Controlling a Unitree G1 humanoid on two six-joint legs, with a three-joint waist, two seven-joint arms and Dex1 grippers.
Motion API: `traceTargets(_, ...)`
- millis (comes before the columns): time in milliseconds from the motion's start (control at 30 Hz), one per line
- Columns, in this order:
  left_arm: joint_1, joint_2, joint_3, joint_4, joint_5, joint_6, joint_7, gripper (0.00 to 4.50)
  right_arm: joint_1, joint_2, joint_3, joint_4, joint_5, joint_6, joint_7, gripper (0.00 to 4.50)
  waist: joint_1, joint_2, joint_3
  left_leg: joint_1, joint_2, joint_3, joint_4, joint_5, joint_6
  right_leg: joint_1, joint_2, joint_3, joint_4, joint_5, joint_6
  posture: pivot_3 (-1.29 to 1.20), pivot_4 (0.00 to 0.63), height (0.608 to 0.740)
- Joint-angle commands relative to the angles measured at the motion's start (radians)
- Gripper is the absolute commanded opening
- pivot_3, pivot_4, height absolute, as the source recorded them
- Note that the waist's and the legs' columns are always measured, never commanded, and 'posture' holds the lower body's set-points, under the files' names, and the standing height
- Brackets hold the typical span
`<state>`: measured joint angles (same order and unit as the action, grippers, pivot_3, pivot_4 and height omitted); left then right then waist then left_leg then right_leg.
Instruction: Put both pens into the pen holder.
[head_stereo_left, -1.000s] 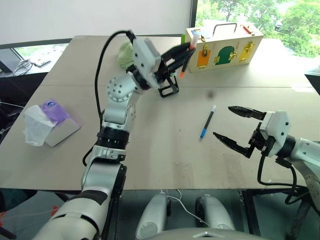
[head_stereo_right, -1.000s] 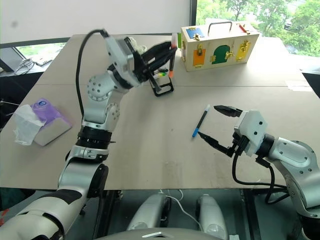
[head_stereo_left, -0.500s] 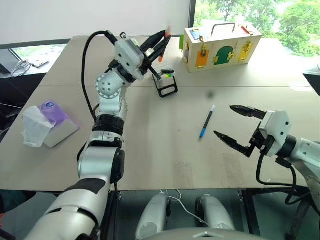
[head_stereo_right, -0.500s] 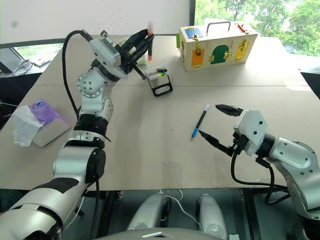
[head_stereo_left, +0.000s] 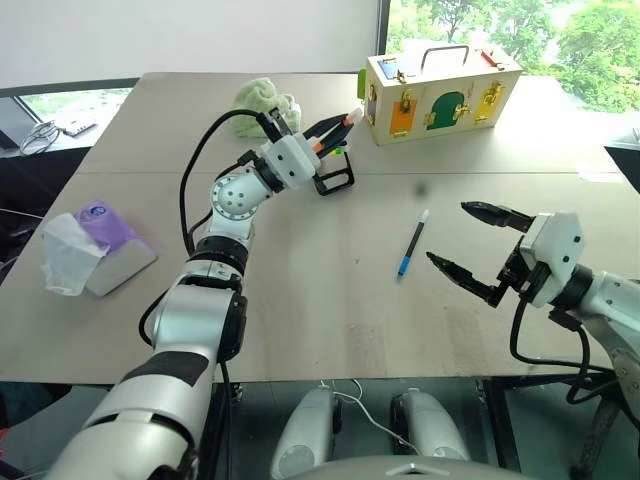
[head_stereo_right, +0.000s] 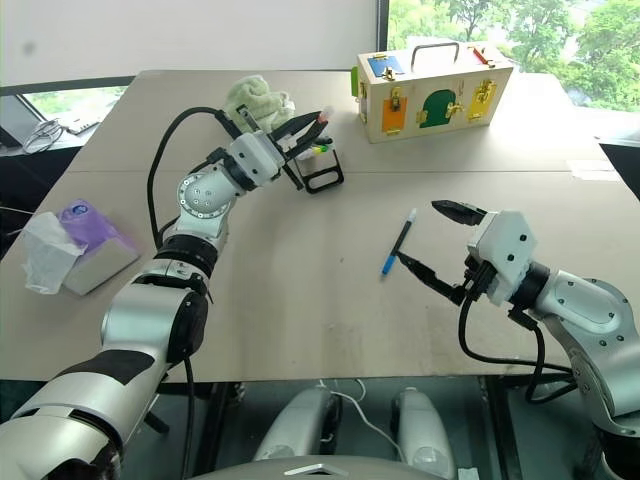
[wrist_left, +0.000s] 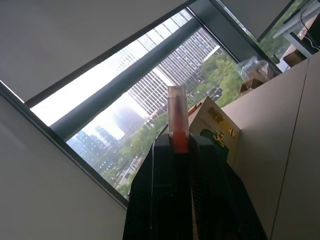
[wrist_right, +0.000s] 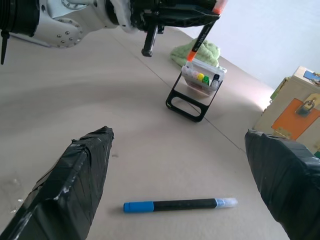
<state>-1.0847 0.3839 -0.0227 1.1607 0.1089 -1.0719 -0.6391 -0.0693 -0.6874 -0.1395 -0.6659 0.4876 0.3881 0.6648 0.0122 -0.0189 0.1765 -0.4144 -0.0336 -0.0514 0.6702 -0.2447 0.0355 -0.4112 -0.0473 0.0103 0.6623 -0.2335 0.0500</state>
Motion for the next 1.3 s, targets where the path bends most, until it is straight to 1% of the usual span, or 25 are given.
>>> traceTargets(33,-0.051,0.023,-0.023,0.024,0.056,-0.033,0.064,0.01,-0.018,0.009,-0.033,-0.057,0.028,0.007,-0.027,4.5,0.001,0.0,0.0,0.0,0.0,0.0,0.0,0.0,0.0,0.0,0.0,0.0,0.0,0.0,0.0,0.0,0.15,0.74)
traceTargets(467,-0.106,0.02,-0.075,0.112,0.152,0.005,0.167,0.01,0.024,0.017,-0.039,-0.131,0.038,0.044,-0.097,4.5,0.0,0.0,0.0,0.0,0.0,0.0,0.0,0.0,0.0,0.0,0.0,0.0,0.0,0.0,0.0,0.0,0.15,0.74)
traceTargets(567,-0.115,0.017,-0.073,0.122,0.155,0.023,0.177,0.01,0.039,0.016,-0.046,-0.153,0.041,0.056,-0.112,4.5,0.0,0.0,0.0,0.0,0.0,0.0,0.0,0.0,0.0,0.0,0.0,0.0,0.0,0.0,0.0,0.0,0.15,0.74)
traceTargets(633,-0.121,-0.008,-0.03,0.127,0.087,0.053,0.116,0.01,0.053,0.014,-0.053,-0.167,0.038,0.061,-0.121,4.5,0.0,0.0,0.0,0.0,0.0,0.0,0.0,0.0,0.0,0.0,0.0,-0.001,0.0,0.0,0.0,0.0,0.15,0.74)
traceTargets(667,-0.124,-0.028,0.007,0.122,0.029,0.071,0.057,0.01,0.059,0.016,-0.057,-0.174,0.04,0.065,-0.126,4.5,0.001,0.0,0.0,0.0,0.0,0.0,0.0,0.0,0.0,0.0,0.0,0.0,0.0,0.0,0.0,0.0,0.15,0.74)
traceTargets(733,-0.129,-0.077,0.096,0.097,-0.127,0.15,-0.116,0.01,0.068,0.021,-0.061,-0.184,0.045,0.074,-0.137,4.5,0.002,0.0,0.0,0.0,0.0,0.0,0.0,0.0,0.0,0.0,0.0,-0.001,0.0,0.0,0.0,0.0,0.15,0.74)
traceTargets(800,-0.128,-0.105,0.146,0.058,-0.222,0.187,-0.215,0.01,0.067,0.023,-0.056,-0.187,0.044,0.084,-0.147,4.5,0.0,0.0,0.0,0.0,0.0,0.0,0.0,0.0,0.0,0.0,0.0,-0.001,0.0,0.0,0.0,0.0,0.15,0.74)
traceTargets(867,-0.115,-0.144,0.201,-0.027,-0.36,0.332,-0.349,0.01,0.046,0.034,-0.043,-0.181,0.059,0.126,-0.177,4.5,-0.002,0.0,0.0,0.0,0.0,0.0,0.0,0.0,0.0,0.0,0.0,-0.001,0.0,0.0,0.0,0.0,0.15,0.74)
traceTargets(900,-0.076,-0.171,0.219,-0.185,-0.484,0.567,-0.367,0.01,0.006,0.043,-0.008,-0.156,0.044,0.159,-0.2,4.5,-0.004,0.0,0.0,0.0,0.0,0.0,0.0,0.0,0.0,0.0,0.0,-0.001,0.001,0.0,0.0,0.0,0.15,0.74)
traceTargets(933,-0.038,-0.194,0.236,-0.334,-0.595,0.783,-0.333,0.01,-0.041,0.055,0.027,-0.131,0.053,0.211,-0.223,4.5,-0.013,0.0,0.0,0.0,0.0,0.0,0.001,0.0,0.0,0.0,0.0,-0.001,0.001,0.0,0.0,0.0,0.15,0.74)
traceTargets(1000,0.055,-0.21,0.25,-0.637,-0.795,1.173,-0.19,0.01,-0.132,0.085,0.09,-0.091,0.037,0.281,-0.268,4.5,-0.029,0.0,0.0,-0.001,0.002,0.0,0.002,0.0,0.0,0.0,0.0,0.001,0.002,0.0,0.0,0.0,0.15,0.74)
traceTargets(1067,0.13,-0.21,0.261,-0.843,-0.929,1.404,-0.054,0.01,-0.205,0.125,0.13,-0.062,0.039,0.328,-0.296,4.5,-0.045,0.0,0.0,0.001,0.003,0.001,0.002,0.0,0.0,0.0,0.0,0.003,0.002,0.0,0.0,0.0,0.15,0.74)
traceTargets(1133,0.194,-0.214,0.275,-1.004,-1.024,1.547,0.065,0.01,-0.27,0.161,0.171,-0.039,0.025,0.359,-0.32,4.5,-0.051,0.001,0.0,0.001,0.004,-0.002,0.002,0.0,-0.001,0.0,-0.001,0.005,0.003,0.0,-0.001,0.0,0.15,0.74)
traceTargets(1200,0.239,-0.211,0.284,-1.098,-1.077,1.627,0.126,0.01,-0.316,0.194,0.189,-0.015,0.028,0.383,-0.333,4.5,-0.05,0.001,0.0,0.001,0.003,-0.003,0.001,0.001,-0.002,-0.001,-0.001,0.005,0.003,0.0,-0.001,0.0,0.15,0.74)
traceTargets(1300,0.301,-0.219,0.309,-1.185,-1.162,1.717,0.219,0.01,-0.379,0.233,0.213,0.046,0.014,0.393,-0.337,4.5,-0.045,0.001,0.0,0.001,0.002,-0.003,0.001,0.003,-0.005,-0.001,0.001,0.005,0.003,0.0,-0.001,0.0,0.15,0.74)
